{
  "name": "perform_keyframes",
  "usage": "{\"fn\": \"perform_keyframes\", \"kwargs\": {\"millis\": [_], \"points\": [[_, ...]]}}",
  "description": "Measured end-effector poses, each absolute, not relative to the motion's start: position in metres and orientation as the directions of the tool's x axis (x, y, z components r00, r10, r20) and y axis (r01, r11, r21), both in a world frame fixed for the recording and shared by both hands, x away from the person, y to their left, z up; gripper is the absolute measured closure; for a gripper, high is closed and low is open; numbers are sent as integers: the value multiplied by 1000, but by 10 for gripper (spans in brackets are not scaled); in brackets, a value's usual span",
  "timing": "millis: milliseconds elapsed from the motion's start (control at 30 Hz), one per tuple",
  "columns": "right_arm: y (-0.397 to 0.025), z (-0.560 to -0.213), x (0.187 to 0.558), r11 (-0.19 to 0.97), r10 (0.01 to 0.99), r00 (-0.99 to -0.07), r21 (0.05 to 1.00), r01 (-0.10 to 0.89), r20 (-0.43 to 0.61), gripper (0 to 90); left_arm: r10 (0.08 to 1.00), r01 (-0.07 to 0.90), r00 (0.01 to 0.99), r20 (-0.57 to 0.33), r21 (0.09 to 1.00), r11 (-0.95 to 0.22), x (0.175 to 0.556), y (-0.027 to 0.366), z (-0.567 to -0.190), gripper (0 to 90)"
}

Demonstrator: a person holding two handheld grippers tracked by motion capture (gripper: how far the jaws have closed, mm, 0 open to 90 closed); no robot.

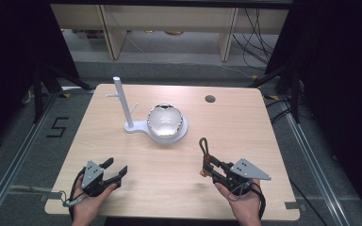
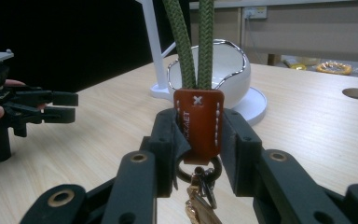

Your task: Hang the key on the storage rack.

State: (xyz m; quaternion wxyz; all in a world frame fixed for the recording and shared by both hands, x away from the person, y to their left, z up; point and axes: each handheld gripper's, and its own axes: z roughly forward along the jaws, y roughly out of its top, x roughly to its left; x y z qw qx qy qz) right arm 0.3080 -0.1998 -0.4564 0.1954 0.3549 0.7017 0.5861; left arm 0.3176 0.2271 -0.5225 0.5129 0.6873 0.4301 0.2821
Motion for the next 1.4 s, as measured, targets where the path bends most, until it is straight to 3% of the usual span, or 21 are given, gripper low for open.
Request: {"fn": "perform_keyframes", "kwargs": {"millis": [1300, 1400], "points": [[-167, -455, 315, 79, 667, -734, 967, 241, 128, 689, 878, 277, 475, -55, 957, -90, 317, 226, -516, 312], [-164, -456, 314, 72, 662, -732, 959, 274, 159, 689, 873, 266, 484, -54, 960, -88, 315, 223, -514, 310]]}}
